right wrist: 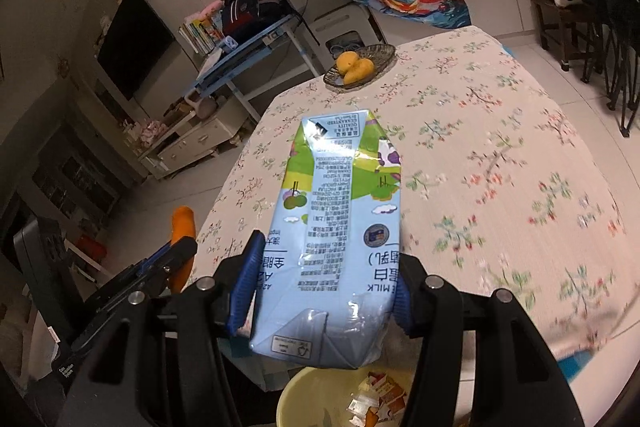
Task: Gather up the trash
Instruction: 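Carry the carton with the right tool while the left tool carries the peel over the bucket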
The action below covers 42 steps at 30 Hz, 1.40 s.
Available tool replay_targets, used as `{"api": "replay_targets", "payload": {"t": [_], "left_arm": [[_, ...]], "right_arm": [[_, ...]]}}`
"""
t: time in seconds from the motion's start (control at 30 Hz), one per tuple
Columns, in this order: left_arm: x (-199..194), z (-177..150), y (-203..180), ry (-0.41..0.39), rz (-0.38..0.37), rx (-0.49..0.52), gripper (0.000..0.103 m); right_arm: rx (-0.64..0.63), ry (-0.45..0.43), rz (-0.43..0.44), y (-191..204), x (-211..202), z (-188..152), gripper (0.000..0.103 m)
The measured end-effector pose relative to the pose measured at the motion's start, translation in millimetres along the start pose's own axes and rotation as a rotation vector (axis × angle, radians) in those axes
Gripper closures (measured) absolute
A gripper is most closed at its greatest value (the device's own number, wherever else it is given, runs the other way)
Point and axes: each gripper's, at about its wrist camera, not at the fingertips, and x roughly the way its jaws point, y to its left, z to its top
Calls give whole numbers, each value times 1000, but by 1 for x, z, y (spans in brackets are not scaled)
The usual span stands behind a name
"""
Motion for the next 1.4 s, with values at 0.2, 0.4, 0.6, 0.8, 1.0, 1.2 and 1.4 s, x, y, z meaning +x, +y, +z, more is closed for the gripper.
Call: {"api": "replay_targets", "payload": {"t": [0.2,0.4,0.6,0.8,1.0,1.2,1.4], "left_arm": [[-18,-8,0,-19,-5,-1,85],[-33,-19,0,-26,-14,6,85],[-44,-29,-3,-26,-20,13,85],[-54,-42,-7,-18,-28,24,85],[-62,-52,-11,-8,-38,31,85],[-65,-65,-17,21,-58,50,85],[-60,-83,-23,101,-103,53,85]], "right_arm": [[23,-2,3,-1,-11,-14,48],[32,12,7,0,-18,-31,48],[21,51,15,7,-22,-50,48],[-7,141,5,17,-18,-74,48],[-36,269,-28,25,-3,-100,48],[-70,368,-56,30,14,-121,48],[-88,440,-102,28,25,-134,48]]}}
